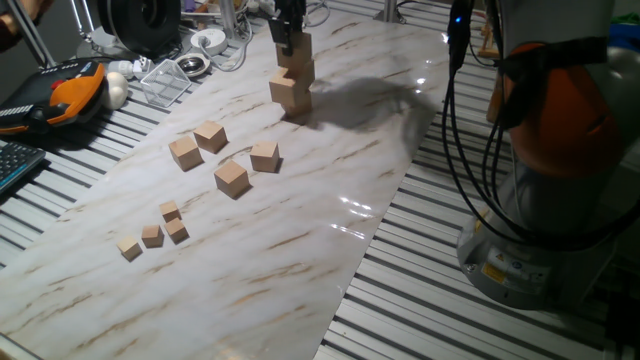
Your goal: Stack the blocks into a cross shape
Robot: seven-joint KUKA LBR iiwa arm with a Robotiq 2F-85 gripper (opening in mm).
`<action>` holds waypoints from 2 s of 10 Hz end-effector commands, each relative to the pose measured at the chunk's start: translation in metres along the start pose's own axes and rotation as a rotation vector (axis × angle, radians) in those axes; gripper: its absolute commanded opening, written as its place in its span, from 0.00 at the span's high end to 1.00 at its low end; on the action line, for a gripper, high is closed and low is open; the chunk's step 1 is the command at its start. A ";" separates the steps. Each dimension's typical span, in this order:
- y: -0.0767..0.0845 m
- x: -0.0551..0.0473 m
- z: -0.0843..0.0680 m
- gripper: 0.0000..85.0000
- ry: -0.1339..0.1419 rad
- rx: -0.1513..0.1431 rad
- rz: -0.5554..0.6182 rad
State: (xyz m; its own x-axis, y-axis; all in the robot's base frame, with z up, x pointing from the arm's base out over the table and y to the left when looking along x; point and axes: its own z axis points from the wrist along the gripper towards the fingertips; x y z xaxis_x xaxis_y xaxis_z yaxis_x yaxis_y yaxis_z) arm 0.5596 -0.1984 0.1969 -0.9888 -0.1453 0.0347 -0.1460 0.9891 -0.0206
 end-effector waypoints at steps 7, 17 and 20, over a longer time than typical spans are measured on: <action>-0.004 -0.004 0.013 1.00 0.023 -0.034 0.082; -0.008 -0.015 0.021 1.00 0.032 -0.047 0.076; -0.007 -0.016 0.023 1.00 0.039 -0.065 0.092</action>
State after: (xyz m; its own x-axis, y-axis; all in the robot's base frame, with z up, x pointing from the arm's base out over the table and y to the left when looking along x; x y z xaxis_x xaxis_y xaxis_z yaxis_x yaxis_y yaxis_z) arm 0.5754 -0.2038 0.1735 -0.9957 -0.0544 0.0743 -0.0517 0.9979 0.0387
